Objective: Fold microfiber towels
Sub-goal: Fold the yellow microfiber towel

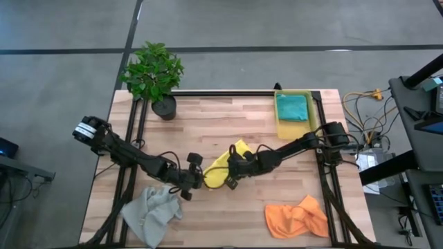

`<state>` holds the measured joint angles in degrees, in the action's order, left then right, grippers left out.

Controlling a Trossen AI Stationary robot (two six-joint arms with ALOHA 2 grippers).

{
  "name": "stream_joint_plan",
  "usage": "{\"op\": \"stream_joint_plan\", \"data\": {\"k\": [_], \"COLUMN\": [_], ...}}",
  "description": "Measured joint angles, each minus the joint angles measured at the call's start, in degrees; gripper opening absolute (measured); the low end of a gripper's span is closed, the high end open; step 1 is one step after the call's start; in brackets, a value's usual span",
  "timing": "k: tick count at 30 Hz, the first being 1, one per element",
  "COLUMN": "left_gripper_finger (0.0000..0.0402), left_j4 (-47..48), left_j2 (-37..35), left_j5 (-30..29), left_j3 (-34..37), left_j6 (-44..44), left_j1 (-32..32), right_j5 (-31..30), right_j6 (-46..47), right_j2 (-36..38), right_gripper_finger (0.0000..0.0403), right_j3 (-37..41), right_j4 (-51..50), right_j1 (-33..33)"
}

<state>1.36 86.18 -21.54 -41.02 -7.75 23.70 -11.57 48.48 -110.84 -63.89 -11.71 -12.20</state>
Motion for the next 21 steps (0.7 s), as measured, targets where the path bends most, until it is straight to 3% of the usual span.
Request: {"op": "stream_joint_plan", "data": {"k": [10, 21], "left_gripper_finger": [0.0, 0.0], "left_j4": [3.05, 6.37], "left_j2": [-5.04, -8.51], "left_j5": [0.84, 11.46], "left_j3": [-1.77, -3.26], "left_j6": [-0.45, -0.21], "left_j1": [-0.13, -2.85], "right_j5": [0.65, 1.82], "right_j6": [2.44, -2.17], "right_j2": [-2.18, -3.09], "right_gripper_finger": [0.0008, 0.0008], "right_j3": [1.28, 1.26], "right_j4": [4.92, 10.21], "right_j1": [-1.28, -1.56]}}
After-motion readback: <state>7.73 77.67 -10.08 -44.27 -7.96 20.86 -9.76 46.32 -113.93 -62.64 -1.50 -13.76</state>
